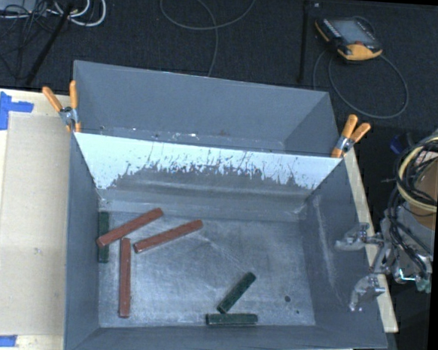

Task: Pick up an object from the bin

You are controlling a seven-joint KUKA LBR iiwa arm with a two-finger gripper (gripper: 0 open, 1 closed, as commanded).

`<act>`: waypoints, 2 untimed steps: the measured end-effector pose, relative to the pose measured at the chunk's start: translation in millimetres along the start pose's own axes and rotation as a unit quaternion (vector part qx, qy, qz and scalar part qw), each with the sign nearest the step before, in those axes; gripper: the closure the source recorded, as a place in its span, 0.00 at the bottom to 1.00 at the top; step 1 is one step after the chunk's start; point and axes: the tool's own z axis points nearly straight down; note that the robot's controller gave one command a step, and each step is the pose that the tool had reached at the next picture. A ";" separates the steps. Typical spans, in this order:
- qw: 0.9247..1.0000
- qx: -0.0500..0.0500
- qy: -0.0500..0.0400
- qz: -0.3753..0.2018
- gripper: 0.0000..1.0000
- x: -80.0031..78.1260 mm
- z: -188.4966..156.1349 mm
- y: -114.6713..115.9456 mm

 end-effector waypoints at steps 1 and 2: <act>1.000 0.001 -0.004 -0.003 1.00 -1.8 -3.9 1.1; 1.000 0.001 -0.004 -0.003 1.00 -1.8 -3.9 1.1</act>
Offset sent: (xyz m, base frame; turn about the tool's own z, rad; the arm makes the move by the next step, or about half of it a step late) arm 0.0000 0.0000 0.0000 0.0000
